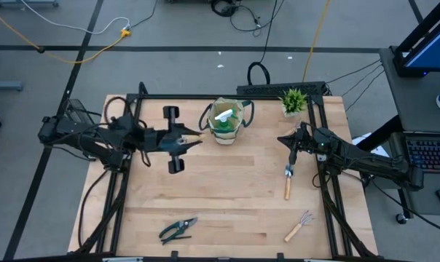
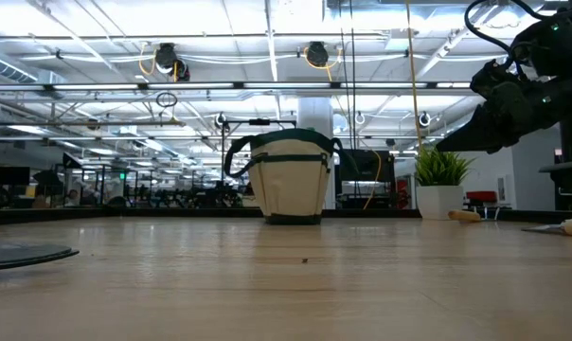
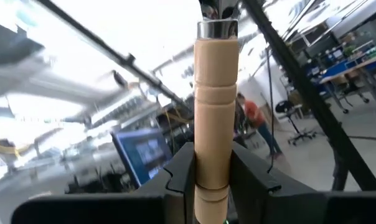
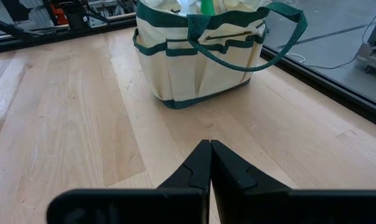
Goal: Pick & Place Garden tools in Gardening bag
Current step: Put the top brown trowel into the gardening bag
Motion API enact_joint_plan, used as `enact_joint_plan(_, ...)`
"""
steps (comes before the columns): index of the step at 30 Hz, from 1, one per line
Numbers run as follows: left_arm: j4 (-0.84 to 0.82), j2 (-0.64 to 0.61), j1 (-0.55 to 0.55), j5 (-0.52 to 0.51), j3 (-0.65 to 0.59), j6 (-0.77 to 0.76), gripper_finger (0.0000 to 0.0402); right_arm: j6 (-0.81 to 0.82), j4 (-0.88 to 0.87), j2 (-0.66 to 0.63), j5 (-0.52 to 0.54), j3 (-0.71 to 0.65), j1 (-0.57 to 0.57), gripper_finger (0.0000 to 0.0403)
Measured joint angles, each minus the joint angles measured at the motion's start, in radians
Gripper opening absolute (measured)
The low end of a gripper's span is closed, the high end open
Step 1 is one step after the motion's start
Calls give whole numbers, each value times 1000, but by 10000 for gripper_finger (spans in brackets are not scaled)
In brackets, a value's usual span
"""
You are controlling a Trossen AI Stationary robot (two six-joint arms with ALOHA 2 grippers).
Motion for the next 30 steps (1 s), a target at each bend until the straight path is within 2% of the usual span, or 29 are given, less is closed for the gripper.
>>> enact_joint_plan(9,8,0,-14,13,0,26,74,0,0,0,0,0,0,0)
enact_joint_plan(14,-3,0,-14,-31,0,-20,74,0,0,0,0,0,0,0)
enact_joint_plan(17,-37,0,-14,-77,0,-107,74,0,0,0,0,0,0,0)
enact_joint_plan(24,-183,0,-14,-302,0,-410,74,0,1,0,0,0,0,0)
enact_joint_plan(30,-289,0,-5,-381,0,-639,74,0,4,0,0,0,0,0)
